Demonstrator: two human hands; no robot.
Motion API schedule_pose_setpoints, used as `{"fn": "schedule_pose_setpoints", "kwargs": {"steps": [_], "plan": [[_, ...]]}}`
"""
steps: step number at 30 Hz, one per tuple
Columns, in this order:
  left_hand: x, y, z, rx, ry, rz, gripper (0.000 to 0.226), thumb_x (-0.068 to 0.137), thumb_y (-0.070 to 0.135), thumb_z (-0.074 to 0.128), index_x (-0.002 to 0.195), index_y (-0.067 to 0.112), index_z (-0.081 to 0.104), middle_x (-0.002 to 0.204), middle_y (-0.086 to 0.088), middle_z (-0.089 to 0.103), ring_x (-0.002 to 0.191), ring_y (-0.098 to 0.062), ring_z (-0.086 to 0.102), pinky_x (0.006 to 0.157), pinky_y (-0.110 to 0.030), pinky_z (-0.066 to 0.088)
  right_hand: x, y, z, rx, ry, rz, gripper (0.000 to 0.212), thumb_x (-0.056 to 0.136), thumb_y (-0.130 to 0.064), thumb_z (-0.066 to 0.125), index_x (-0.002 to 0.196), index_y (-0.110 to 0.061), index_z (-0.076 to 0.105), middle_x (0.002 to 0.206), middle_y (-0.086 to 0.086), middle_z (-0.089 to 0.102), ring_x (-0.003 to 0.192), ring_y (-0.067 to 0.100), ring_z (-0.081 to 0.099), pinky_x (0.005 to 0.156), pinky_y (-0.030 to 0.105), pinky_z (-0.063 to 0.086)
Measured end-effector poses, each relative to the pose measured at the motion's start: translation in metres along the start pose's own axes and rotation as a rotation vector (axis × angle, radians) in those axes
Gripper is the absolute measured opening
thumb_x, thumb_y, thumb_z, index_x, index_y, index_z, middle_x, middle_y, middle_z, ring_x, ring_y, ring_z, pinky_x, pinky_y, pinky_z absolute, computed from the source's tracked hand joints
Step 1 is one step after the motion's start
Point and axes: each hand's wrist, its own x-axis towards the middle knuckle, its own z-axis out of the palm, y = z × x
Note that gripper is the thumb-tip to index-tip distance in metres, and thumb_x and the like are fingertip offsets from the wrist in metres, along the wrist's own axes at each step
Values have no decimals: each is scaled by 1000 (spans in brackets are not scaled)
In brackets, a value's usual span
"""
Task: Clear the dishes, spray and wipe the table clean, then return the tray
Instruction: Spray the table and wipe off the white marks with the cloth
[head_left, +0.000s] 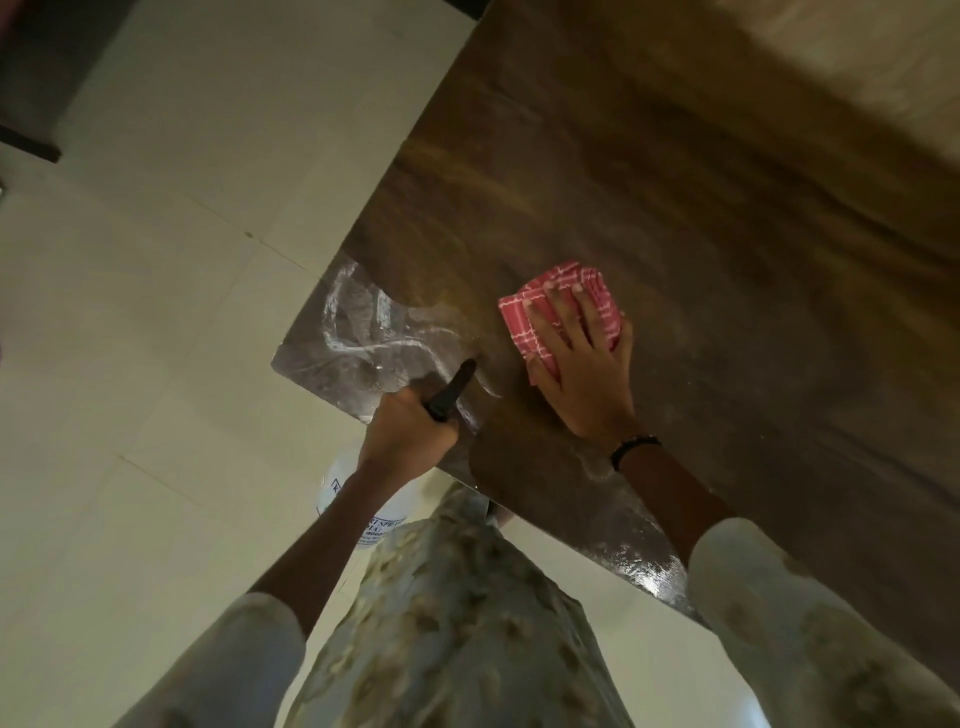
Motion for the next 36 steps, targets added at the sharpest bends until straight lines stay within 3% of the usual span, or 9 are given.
{"fn": "schedule_pose_setpoints", "kwargs": {"steps": [4, 8, 13, 16, 20, 25, 30, 33, 36], "plan": [[-7, -4, 2, -40, -9, 12, 4, 70, 18, 55, 68, 19, 53, 55, -3, 50, 49, -24, 47, 52, -30, 40, -6, -3, 3, 24, 11, -1, 57, 94, -52, 30, 146, -28, 32, 156, 2, 28, 146, 27, 14, 108, 69, 11], [-7, -3, -2, -44, 73, -19, 2, 79, 17, 59, 77, 16, 60, 55, -3, 54, 52, -25, 54, 49, -27, 38, 17, -19, 1, 63, 61, -3, 58, 92, -49, 31, 145, -26, 37, 154, 4, 32, 145, 30, 19, 105, 70, 9], [-6, 1, -8, -28, 185, -49, 16, 79, 14, 64, 68, 22, 56, 54, 3, 53, 52, -18, 55, 48, -24, 39, 37, -70, 10, 79, 126, -88, 56, 93, -44, 27, 142, -22, 42, 151, 4, 38, 143, 31, 25, 111, 48, -9], [-7, -1, -13, -84, 201, -35, 19, 78, 8, 63, 63, 18, 55, 52, -3, 52, 46, -20, 48, 51, -26, 38, 10, -92, 22, 83, 92, -202, 47, 95, -43, 36, 138, -27, 47, 150, 1, 39, 143, 27, 26, 110, 64, 6], [-11, -4, -16, -108, 196, -26, 11, 78, 9, 65, 70, 14, 60, 52, -8, 54, 44, -21, 49, 50, -30, 41, -37, -62, 29, 83, 67, -397, 48, 92, -45, 47, 138, -31, 44, 149, -3, 41, 142, 22, 29, 110, 61, 22], [-18, -17, -17, -142, 196, -27, 16, 81, 12, 64, 67, 5, 60, 53, -14, 52, 45, -26, 46, 54, -34, 42, -19, -21, 16, -7, 77, -230, 56, 91, -51, 36, 143, -30, 38, 151, -1, 37, 142, 23, 28, 108, 65, 22], [-28, -28, -18, -138, 207, -25, 24, 80, 9, 63, 60, 20, 56, 51, -9, 53, 44, -23, 48, 52, -30, 42, 27, -75, 16, 26, 118, -88, 55, 93, -45, 34, 144, -25, 40, 152, 4, 37, 143, 30, 27, 111, 63, -6], [-31, -36, -17, -100, 185, -26, 20, 79, 7, 63, 61, 14, 56, 50, -6, 50, 45, -23, 45, 50, -28, 39, 15, -112, 23, 52, 39, -164, 54, 93, -44, 25, 144, -29, 38, 154, 0, 33, 145, 26, 21, 109, 67, 0], [-31, -44, -19, -89, 158, -12, 16, 77, 12, 63, 63, 8, 56, 52, -12, 51, 49, -27, 44, 52, -34, 39, -20, -112, 28, 27, 3, -317, 47, 98, -51, 28, 133, -32, 53, 149, -4, 41, 143, 21, 28, 112, 64, 10]]}}
